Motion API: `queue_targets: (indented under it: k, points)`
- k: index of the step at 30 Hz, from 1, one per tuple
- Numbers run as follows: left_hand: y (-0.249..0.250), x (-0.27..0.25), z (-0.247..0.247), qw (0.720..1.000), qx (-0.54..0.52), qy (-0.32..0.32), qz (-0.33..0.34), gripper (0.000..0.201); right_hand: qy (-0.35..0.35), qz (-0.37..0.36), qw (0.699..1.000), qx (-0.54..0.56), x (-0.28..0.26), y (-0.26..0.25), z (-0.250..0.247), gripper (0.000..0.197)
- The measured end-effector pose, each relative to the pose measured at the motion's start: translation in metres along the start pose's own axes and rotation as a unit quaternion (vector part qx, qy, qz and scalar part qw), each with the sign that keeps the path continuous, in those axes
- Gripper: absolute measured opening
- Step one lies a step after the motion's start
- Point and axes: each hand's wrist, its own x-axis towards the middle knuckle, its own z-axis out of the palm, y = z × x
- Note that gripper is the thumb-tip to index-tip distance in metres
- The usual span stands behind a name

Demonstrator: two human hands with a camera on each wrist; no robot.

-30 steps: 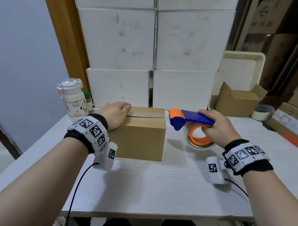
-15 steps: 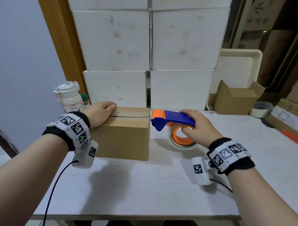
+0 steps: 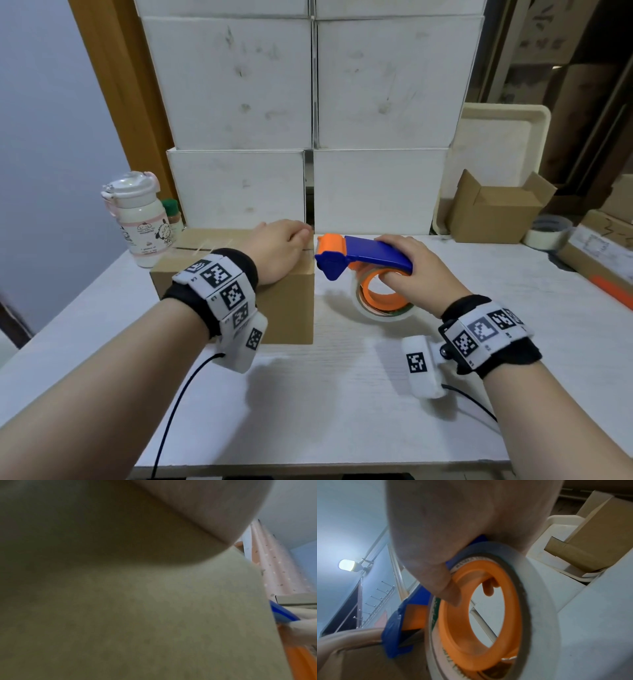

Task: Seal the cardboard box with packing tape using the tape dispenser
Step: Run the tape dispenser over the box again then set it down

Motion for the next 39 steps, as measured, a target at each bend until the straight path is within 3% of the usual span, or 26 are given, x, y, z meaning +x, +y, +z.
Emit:
queue_targets:
  k: [6, 11, 22, 29, 39]
  points:
    - [-0.011, -0.003, -0.007, 0.999, -0.028, -0.017, 0.009, 0.037, -0.009, 0.023, 0.998, 0.064, 0.004, -0.004, 0.001, 0.062]
    - [-0.021, -0.002, -0.013, 1.0, -0.025, -0.017, 0.005, 0.037, -0.063, 0.033, 0.994, 0.086, 0.008, -0.012, 0.003, 0.071]
    - [-0.02, -0.003, -0.012, 1.0, -0.027, -0.012, 0.006, 0.037, -0.092, 0.003, 0.996, 0.016, 0.007, -0.028, 0.006, 0.048]
    - [-0.019, -0.003, -0.012, 1.0, -0.017, -0.013, 0.002, 0.036, -0.111, 0.055, 0.992, -0.019, 0.009, -0.028, 0.019, 0.034]
    - [-0.02, -0.004, -0.013, 1.0, -0.015, -0.011, 0.01, 0.035, -0.095, 0.004, 0.995, -0.021, 0.002, -0.026, 0.006, 0.061]
